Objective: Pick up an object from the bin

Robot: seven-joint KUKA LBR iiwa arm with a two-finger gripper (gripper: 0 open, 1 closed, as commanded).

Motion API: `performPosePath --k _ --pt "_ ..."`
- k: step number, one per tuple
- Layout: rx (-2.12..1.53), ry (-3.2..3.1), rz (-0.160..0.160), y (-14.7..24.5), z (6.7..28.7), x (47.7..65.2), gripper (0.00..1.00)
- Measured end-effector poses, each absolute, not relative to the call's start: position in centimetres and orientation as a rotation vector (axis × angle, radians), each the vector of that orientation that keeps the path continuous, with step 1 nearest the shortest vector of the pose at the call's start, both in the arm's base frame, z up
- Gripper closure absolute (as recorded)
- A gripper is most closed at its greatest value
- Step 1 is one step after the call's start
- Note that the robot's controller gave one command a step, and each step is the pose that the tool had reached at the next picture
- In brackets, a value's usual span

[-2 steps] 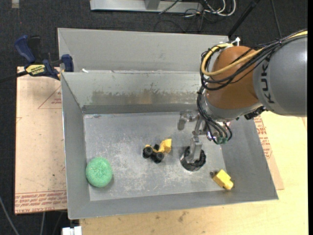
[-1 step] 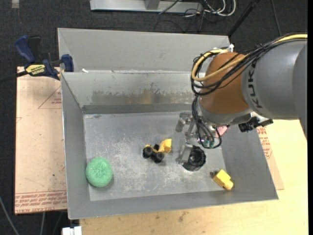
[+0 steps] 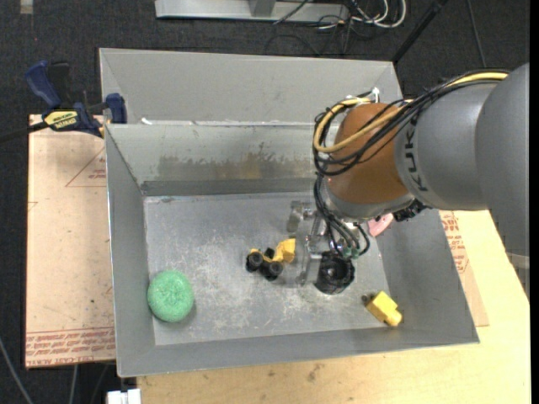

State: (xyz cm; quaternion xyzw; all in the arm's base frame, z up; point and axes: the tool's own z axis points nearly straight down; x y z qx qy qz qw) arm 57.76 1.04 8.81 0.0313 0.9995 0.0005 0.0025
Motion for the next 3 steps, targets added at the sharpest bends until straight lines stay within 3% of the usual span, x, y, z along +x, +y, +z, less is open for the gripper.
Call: performPosePath --k 1,2,3 --pt "0.237 3.134 0.002 1.2 7.2 59.3 0.00" --pt "0.138 3.134 0.001 2.9 7.1 59.7 1.00" --pt "0.138 3.134 0.001 2.9 7.1 59.7 1.00"
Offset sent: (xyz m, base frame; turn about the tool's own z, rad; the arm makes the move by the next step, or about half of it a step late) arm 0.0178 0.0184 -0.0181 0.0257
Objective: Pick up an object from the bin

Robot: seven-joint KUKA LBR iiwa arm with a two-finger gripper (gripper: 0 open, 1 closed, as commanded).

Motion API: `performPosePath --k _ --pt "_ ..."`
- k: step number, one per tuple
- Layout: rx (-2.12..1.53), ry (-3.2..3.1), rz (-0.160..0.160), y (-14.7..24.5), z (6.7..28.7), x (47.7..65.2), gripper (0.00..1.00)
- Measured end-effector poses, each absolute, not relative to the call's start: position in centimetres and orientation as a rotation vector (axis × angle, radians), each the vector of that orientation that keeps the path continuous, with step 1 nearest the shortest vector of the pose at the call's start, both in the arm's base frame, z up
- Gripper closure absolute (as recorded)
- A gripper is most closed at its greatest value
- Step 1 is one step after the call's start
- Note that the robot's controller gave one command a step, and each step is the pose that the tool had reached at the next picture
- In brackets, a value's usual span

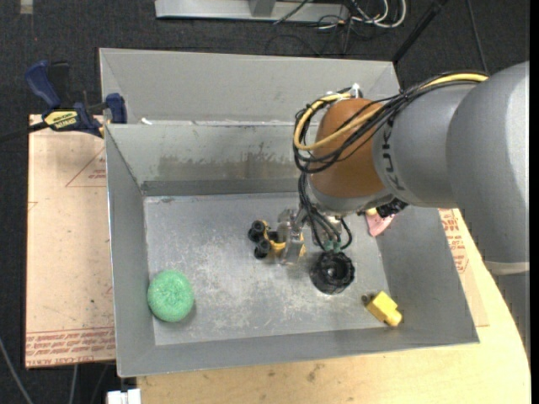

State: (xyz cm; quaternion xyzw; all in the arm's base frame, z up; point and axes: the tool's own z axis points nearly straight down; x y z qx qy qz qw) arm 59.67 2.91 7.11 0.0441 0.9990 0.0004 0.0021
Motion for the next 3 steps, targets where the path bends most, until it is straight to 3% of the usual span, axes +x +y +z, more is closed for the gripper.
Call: performPosePath --k 3 --pt "0.137 3.134 0.001 2.92 7.11 59.67 1.00"
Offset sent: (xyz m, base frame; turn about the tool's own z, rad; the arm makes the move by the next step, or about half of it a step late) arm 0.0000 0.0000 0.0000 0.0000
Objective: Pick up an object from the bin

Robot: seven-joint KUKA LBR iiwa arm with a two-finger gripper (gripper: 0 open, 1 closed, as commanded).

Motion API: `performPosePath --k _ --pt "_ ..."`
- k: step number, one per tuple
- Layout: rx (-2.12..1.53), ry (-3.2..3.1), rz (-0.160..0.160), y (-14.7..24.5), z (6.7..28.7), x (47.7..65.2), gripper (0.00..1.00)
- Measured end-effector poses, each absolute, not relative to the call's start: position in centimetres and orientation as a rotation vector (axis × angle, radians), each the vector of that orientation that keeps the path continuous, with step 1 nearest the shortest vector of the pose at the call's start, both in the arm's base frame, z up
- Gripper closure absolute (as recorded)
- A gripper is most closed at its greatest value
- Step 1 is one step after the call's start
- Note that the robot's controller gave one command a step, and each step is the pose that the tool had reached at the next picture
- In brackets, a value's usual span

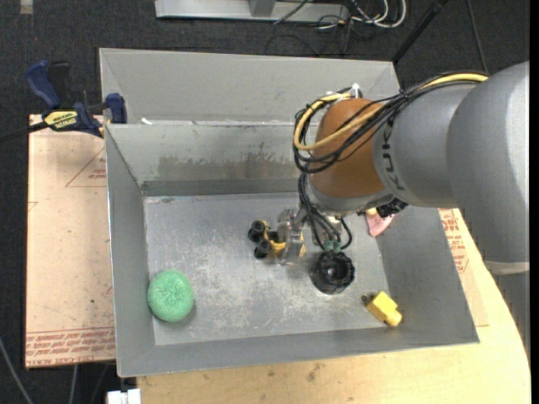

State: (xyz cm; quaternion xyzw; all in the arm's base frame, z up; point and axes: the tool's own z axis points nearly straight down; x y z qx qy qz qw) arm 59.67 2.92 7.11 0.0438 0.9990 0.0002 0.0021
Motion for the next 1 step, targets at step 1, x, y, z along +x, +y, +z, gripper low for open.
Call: performPosePath --k 1 --pt "0.137 3.134 0.001 2.92 7.11 59.67 1.00"
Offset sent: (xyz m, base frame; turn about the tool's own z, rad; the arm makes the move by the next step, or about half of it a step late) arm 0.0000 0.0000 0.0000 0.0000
